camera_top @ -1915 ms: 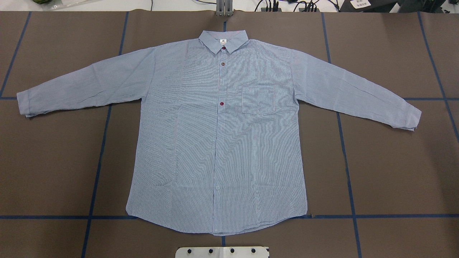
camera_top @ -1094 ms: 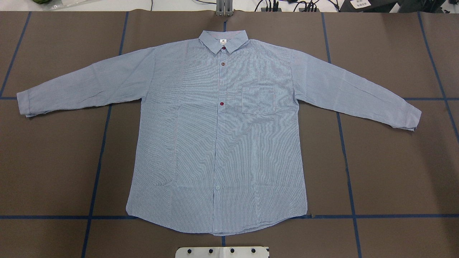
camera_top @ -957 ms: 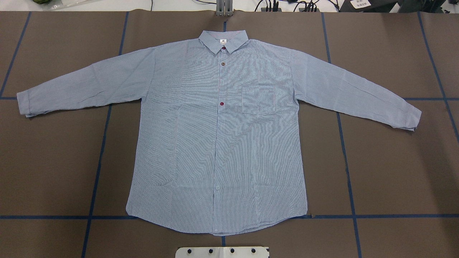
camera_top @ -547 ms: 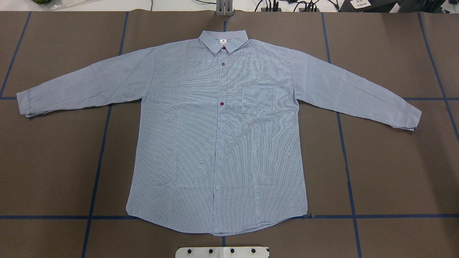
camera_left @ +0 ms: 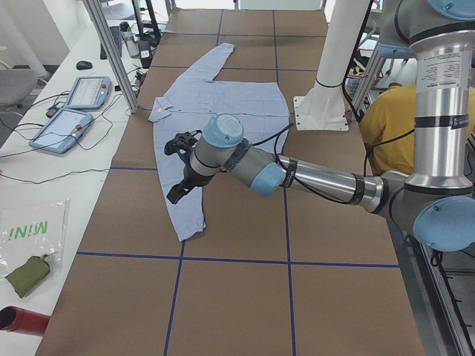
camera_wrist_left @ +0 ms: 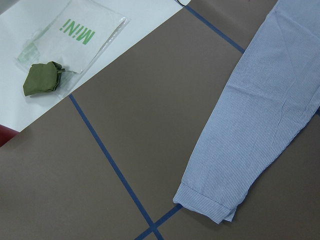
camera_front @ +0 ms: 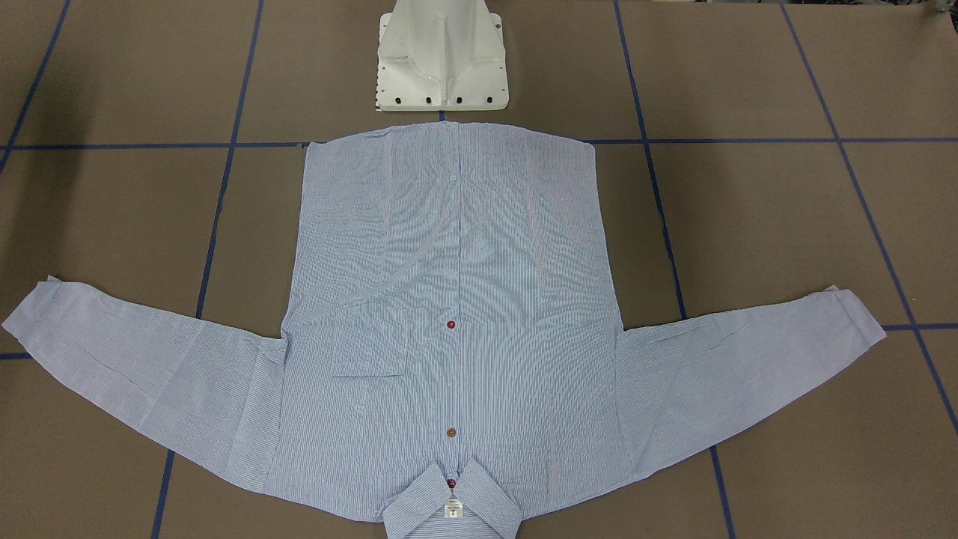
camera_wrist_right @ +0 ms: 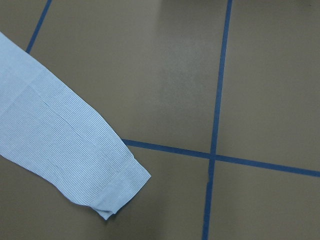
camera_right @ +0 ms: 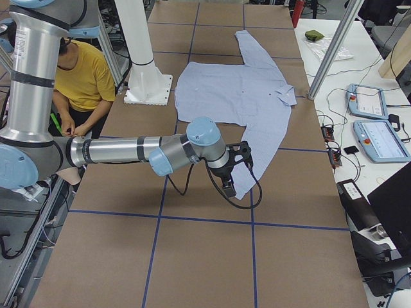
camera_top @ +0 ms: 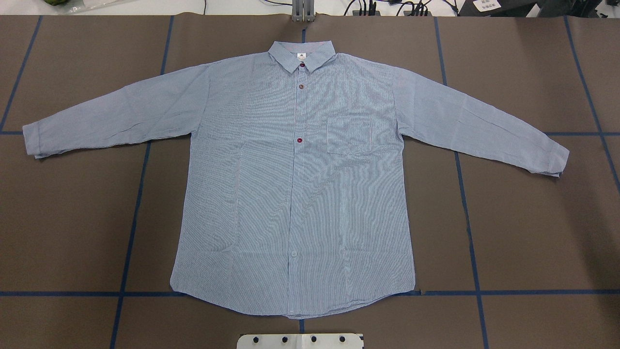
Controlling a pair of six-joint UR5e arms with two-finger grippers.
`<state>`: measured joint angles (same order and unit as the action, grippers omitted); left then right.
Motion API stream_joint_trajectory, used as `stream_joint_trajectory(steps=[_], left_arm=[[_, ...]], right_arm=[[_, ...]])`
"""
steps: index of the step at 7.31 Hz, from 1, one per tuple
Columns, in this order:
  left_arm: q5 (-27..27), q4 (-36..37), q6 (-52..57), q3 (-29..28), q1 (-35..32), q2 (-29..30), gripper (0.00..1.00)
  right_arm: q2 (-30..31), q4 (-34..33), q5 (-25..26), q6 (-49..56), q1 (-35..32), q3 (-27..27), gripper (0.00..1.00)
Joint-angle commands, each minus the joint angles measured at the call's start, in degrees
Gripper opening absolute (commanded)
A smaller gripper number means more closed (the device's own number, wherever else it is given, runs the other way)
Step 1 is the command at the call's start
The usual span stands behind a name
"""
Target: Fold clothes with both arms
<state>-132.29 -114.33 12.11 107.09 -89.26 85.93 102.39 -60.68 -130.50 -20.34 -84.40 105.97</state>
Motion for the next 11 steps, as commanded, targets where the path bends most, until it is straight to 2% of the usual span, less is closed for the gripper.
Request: stream_joint_trajectory(steps=[1, 2, 3, 6, 7, 8, 11], left_arm=[[-0.1, 0.0, 0.0, 0.0, 0.0, -0.1, 1.0], [-0.1, 0.0, 0.0, 0.2, 0.0, -0.2, 1.0], [-0.1, 0.0, 0.0, 0.2, 0.0, -0.2, 1.0], [-0.1, 0.0, 0.0, 0.6, 0.0, -0.3, 1.0], [-0.1, 0.0, 0.0, 0.5, 0.0, -0.2, 1.0], [-0.1, 0.0, -0.1, 0.6, 0.0, -0.2, 1.0], [-0.1, 0.0, 0.0, 0.6, 0.0, -0.3, 1.0]], right_arm=[[1.1, 19.4, 7.7, -24.5, 10.1, -5.7, 1.0], [1.1, 26.9, 11.4, -32.7, 13.9, -9.3, 0.99], [1.1, 31.5, 17.7, -39.2, 19.0, -11.3, 0.98], [1.2, 36.1, 32.4, -51.7, 31.8, -14.2, 0.87], [1.2, 37.1, 35.5, -52.9, 34.4, -15.7, 0.83], [1.1, 39.0, 36.8, -53.5, 35.5, -17.7, 0.79], [0.5, 39.7, 40.1, -54.6, 38.2, -19.1, 0.7]])
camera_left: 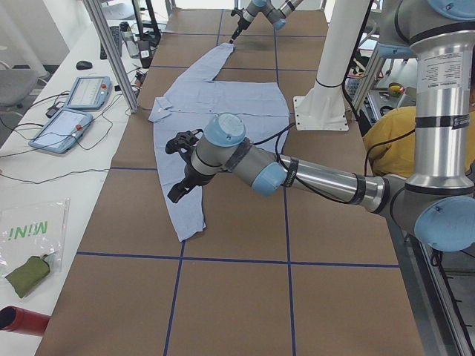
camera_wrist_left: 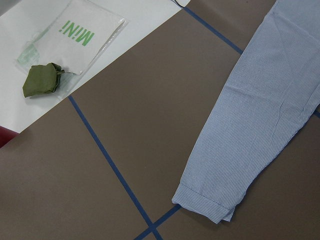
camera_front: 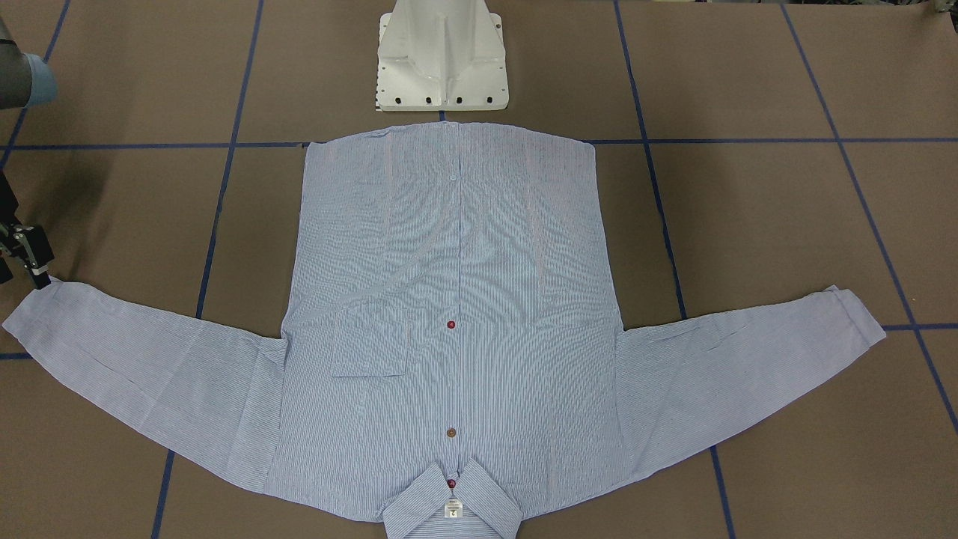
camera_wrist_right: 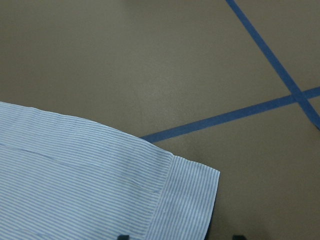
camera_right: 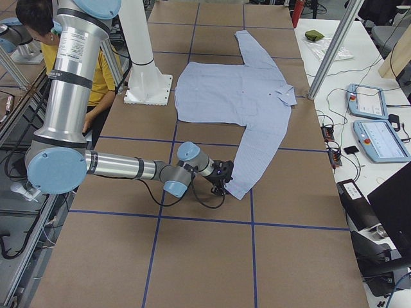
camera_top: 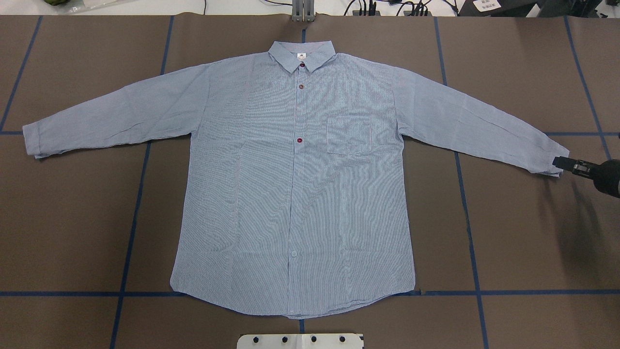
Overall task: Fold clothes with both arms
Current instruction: 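Lower the right gripper to the cuff of the sleeve nearest it and grasp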
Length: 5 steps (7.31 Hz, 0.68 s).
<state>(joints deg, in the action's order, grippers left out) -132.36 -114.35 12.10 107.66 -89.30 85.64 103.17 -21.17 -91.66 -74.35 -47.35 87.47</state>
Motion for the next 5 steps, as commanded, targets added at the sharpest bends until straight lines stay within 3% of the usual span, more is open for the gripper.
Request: stream_joint_trajectory(steps=[1, 4, 5], left_arm=[[0.0, 0.0, 0.0, 0.0, 0.0, 0.0, 1.0], [0.0, 0.0, 0.0, 0.0, 0.0, 0.0, 1.0], [0.0, 0.0, 0.0, -0.1, 0.0, 0.0, 1.0]], right_arm=[[-0.6, 0.2, 1.9, -1.0, 2.0, -0.6, 0.68], [-0.8, 0.2, 2.4, -1.0, 2.7, -0.6, 0.49], [-0.8, 0.2, 2.3, -1.0, 2.9, -0.6, 0.24]])
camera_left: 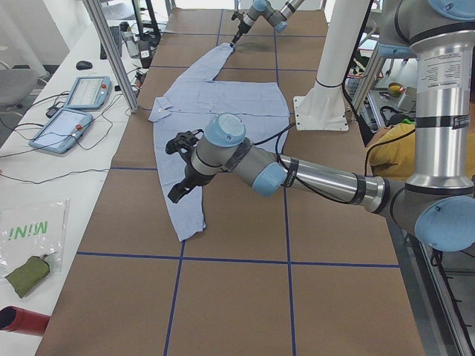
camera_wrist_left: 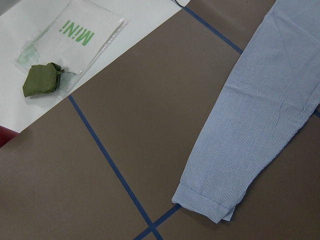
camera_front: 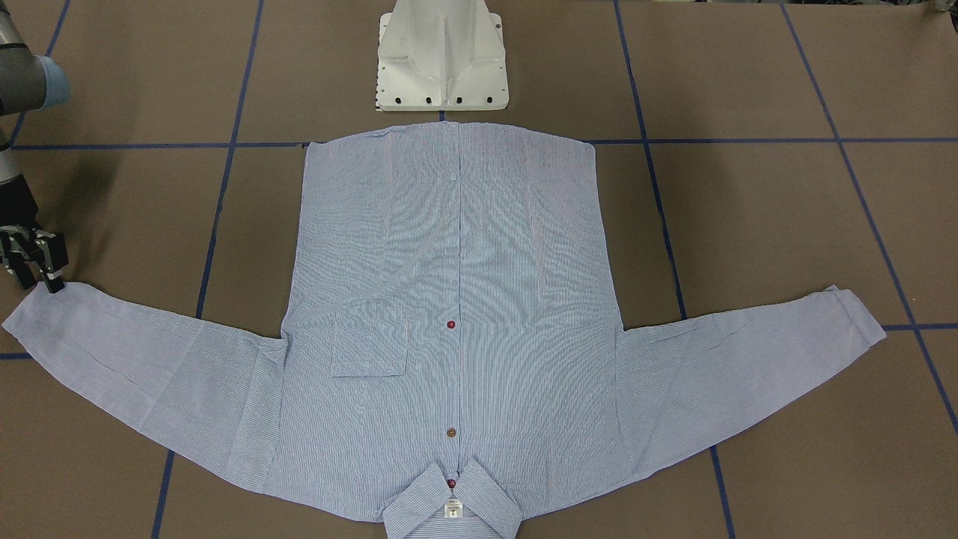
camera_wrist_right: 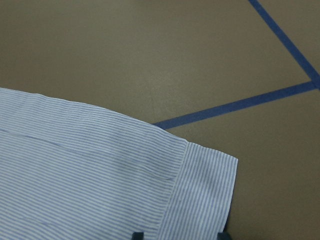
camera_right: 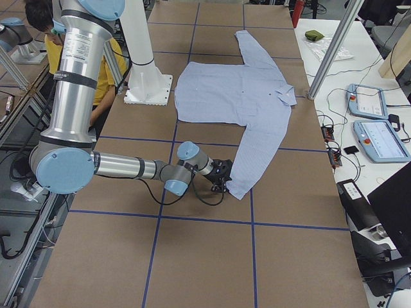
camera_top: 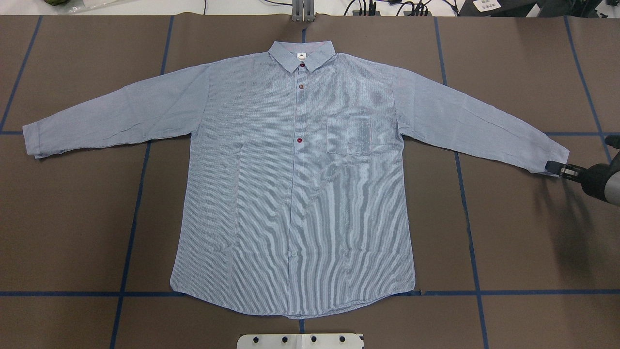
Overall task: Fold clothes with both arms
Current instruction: 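Lower the right gripper to the cuff of the sleeve nearest it and grasp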
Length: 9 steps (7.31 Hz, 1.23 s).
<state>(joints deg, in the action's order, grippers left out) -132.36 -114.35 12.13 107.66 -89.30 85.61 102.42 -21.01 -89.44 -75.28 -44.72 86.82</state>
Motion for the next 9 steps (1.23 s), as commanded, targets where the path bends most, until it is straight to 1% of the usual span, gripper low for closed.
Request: stream_joint_trajectory(steps=[1, 3, 4, 5, 6, 7, 9], left_arm=[[0.0, 0.0, -0.1, 0.0, 0.0, 0.0, 1.0], [0.0, 0.0, -0.1, 0.0, 0.0, 0.0, 1.0], [0.0, 0.0, -0.1, 0.0, 0.0, 0.0, 1.0], [0.0, 0.0, -0.1, 0.0, 0.0, 0.0, 1.0], [0.0, 0.0, 0.0, 0.0, 0.0, -0.1, 1.0], [0.0, 0.0, 0.0, 0.0, 0.0, -0.1, 1.0], [0.0, 0.0, -0.1, 0.0, 0.0, -0.2, 1.0]], right_arm=[[0.1, 0.1, 0.1, 0.0, 0.3, 0.0, 0.0], [0.2, 0.1, 0.1, 0.3, 0.1, 0.4, 0.0], [0.4, 0.1, -0.2, 0.4, 0.0, 1.9, 0.0], [0.3, -0.9, -0.8, 0.8, -0.2, 5.4, 0.0], [-0.5, -1.7, -1.6, 0.9, -1.8, 6.8, 0.0], [-3.8, -5.2, -2.7, 1.0, -2.7, 8.4, 0.0], [-17.4, -14.3, -1.7, 1.0, -2.7, 8.5, 0.0]])
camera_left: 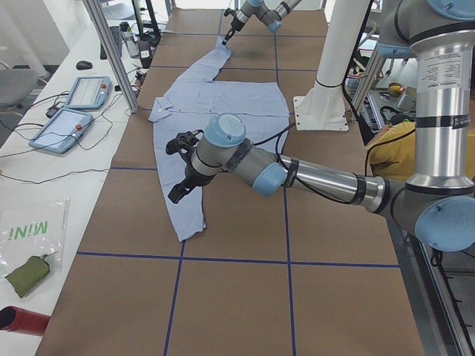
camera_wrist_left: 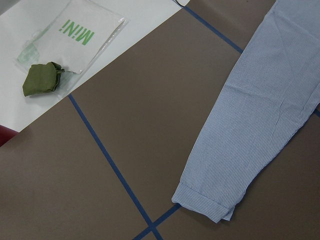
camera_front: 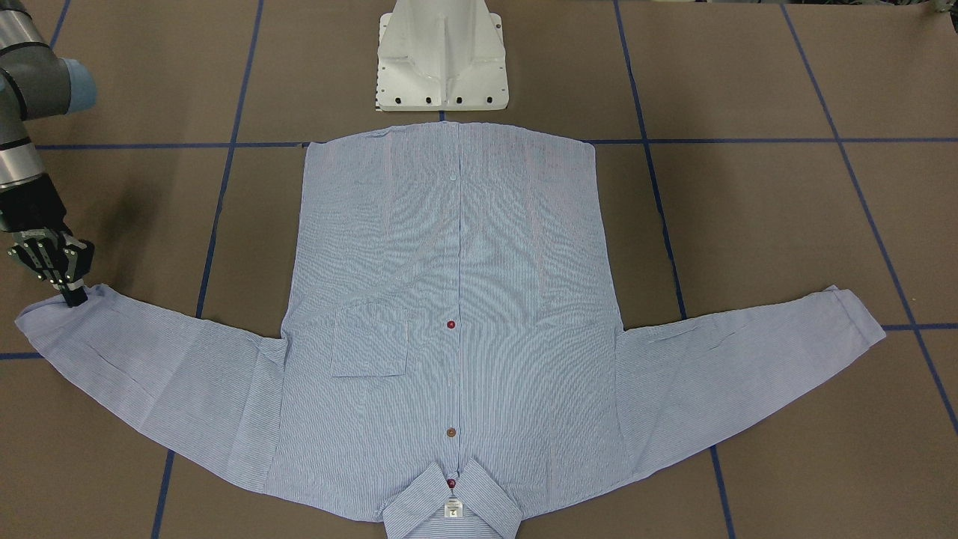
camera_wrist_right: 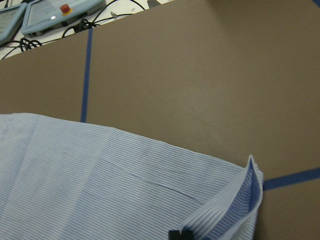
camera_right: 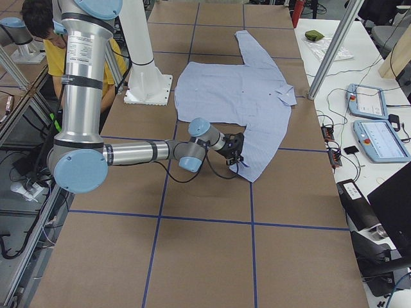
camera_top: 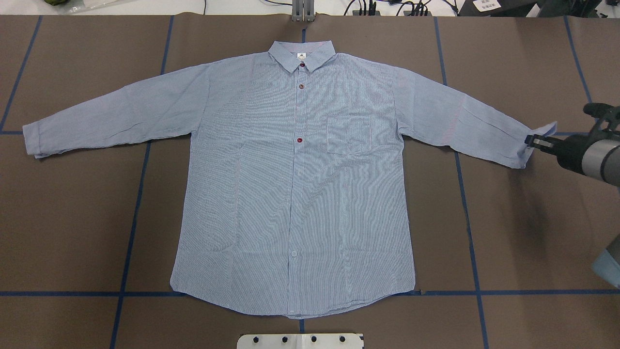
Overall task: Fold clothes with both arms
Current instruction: 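Lower the right gripper to the cuff of the sleeve nearest it and grasp, then carry the sleeve cuff with the right gripper across onto the shirt front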
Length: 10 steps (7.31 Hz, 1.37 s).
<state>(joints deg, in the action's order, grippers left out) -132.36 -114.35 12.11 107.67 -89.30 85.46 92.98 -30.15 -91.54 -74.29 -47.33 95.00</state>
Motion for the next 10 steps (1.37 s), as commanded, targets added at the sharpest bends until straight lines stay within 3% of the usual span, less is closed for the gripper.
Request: stream_joint_trajectory(steps=[1, 3, 5, 10], left_arm=[[0.0, 0.0, -0.1, 0.0, 0.0, -0.1, 1.0], [0.0, 0.0, -0.1, -0.3, 0.1, 0.0, 1.0], [0.0, 0.0, -0.1, -0.4, 0.0, 0.0, 1.0], [0.0, 0.0, -0.2, -0.6, 0.0, 0.1, 1.0]], right_arm=[[-15.8, -6.5, 0.3, 0.2, 1.1, -0.9, 0.0], [-30.2, -14.6, 2.5, -0.1, 5.2, -2.2, 0.0], [-38.8, -19.2, 13.7, -1.2, 11.8, -4.5, 0.0], [-57.5, -19.6, 25.5, -5.8, 22.1, -23.9, 0.0]])
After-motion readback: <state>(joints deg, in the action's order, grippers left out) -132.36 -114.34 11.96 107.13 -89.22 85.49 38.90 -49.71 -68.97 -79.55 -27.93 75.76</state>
